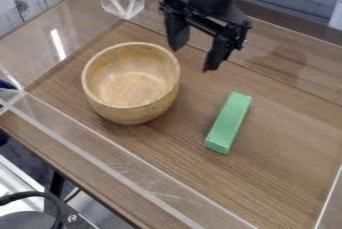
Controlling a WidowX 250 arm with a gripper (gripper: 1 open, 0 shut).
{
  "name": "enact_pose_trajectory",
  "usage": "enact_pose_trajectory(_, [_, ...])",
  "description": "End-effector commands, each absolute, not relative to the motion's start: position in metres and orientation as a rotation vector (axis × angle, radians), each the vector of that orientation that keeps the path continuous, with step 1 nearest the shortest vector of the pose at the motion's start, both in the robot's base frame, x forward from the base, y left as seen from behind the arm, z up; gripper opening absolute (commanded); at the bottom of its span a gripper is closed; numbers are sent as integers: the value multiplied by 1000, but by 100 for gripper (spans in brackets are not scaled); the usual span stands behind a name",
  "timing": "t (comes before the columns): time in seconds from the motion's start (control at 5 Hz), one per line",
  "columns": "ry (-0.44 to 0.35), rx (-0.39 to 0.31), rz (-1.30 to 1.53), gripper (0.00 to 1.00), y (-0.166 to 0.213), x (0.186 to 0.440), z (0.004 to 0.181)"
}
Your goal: Remove the green block from inside the brown bowl and put it on the table
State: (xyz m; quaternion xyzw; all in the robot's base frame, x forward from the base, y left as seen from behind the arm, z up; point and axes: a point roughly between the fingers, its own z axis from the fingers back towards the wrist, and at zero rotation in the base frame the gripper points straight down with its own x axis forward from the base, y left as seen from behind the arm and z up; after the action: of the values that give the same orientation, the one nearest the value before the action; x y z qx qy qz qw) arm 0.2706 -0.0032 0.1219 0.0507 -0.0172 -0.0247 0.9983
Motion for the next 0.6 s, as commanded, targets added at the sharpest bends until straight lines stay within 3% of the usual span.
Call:
enact_pose_trajectory(0.0, [-80,144,-87,100,3,268,152])
enact_pose_trajectory(0.2, [-70,210,-123,100,3,267,163])
enact_pose_trajectory(0.4, [-149,86,-124,100,4,257,163])
